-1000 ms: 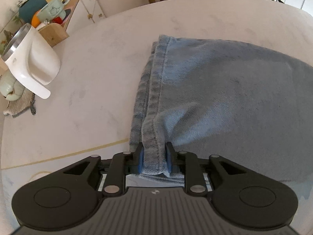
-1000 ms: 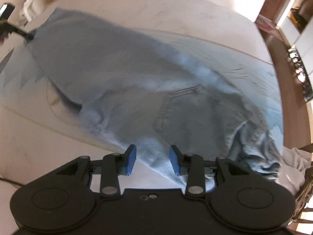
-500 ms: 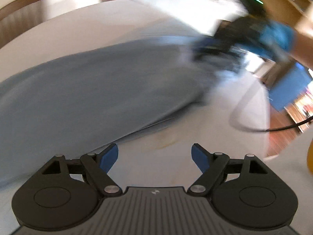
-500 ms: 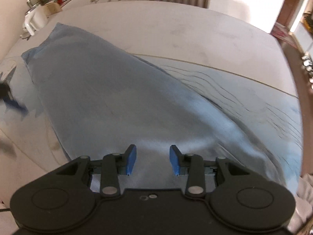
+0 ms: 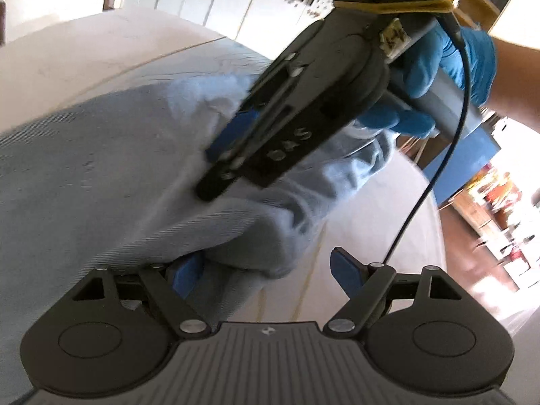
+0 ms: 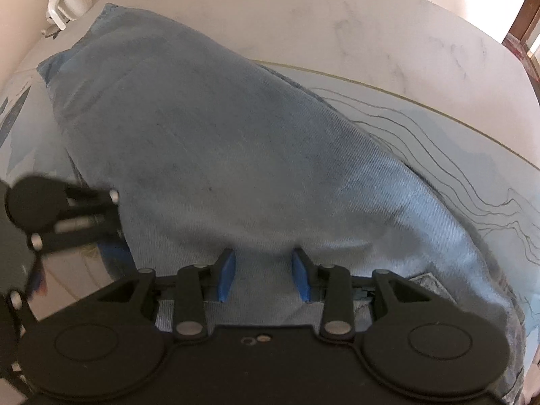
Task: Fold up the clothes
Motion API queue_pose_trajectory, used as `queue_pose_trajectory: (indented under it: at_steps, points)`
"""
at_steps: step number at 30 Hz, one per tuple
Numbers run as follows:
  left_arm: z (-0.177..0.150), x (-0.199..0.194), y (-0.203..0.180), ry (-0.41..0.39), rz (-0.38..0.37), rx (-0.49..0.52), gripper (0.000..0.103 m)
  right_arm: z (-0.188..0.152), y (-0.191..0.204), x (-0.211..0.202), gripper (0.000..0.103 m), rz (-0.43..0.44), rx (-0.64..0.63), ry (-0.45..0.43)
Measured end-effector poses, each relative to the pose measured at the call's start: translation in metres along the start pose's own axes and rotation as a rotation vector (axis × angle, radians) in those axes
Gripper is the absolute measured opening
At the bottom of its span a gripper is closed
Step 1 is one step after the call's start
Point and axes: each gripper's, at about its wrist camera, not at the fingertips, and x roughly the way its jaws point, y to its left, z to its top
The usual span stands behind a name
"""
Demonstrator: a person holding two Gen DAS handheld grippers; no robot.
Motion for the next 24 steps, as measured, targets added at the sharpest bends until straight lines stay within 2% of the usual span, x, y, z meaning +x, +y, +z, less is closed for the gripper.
queue_pose_trajectory:
  at_steps: [4, 7, 8, 11, 12, 14, 18, 24]
  points:
    - [-0.003, 0.005, -0.020, -0.013, -0.053, 0.058, 0.082, 0.003, 0.002, 0.000, 0.103, -0.015, 0.002, 0.008]
    - [-0.016, -0.007, -0.035, -0.011, -0.115, 0.133, 0.081, 0.005, 0.005, 0.000, 0.103, -0.033, 0.012, 0.010]
    - [-0.021, -0.009, -0.042, 0.003, -0.143, 0.166, 0.081, 0.005, 0.005, 0.000, 0.103, -0.038, 0.015, 0.008]
    - [-0.041, -0.004, -0.074, 0.110, -0.250, 0.306, 0.081, 0.004, 0.009, -0.001, 0.103, -0.053, 0.000, 0.004]
    - [-0.047, 0.000, -0.081, 0.130, -0.228, 0.341, 0.081, 0.003, 0.010, -0.001, 0.103, -0.059, -0.008, 0.002]
    - [-0.050, 0.004, -0.080, 0.135, -0.173, 0.322, 0.081, 0.001, 0.011, -0.002, 0.103, -0.067, -0.009, -0.003]
    - [-0.046, -0.014, -0.057, 0.043, -0.070, 0.221, 0.081, -0.005, 0.009, -0.008, 0.103, -0.051, 0.000, -0.014]
    - [-0.040, -0.015, -0.036, 0.027, 0.016, 0.208, 0.081, -0.007, 0.008, -0.015, 0.103, -0.039, 0.002, -0.041]
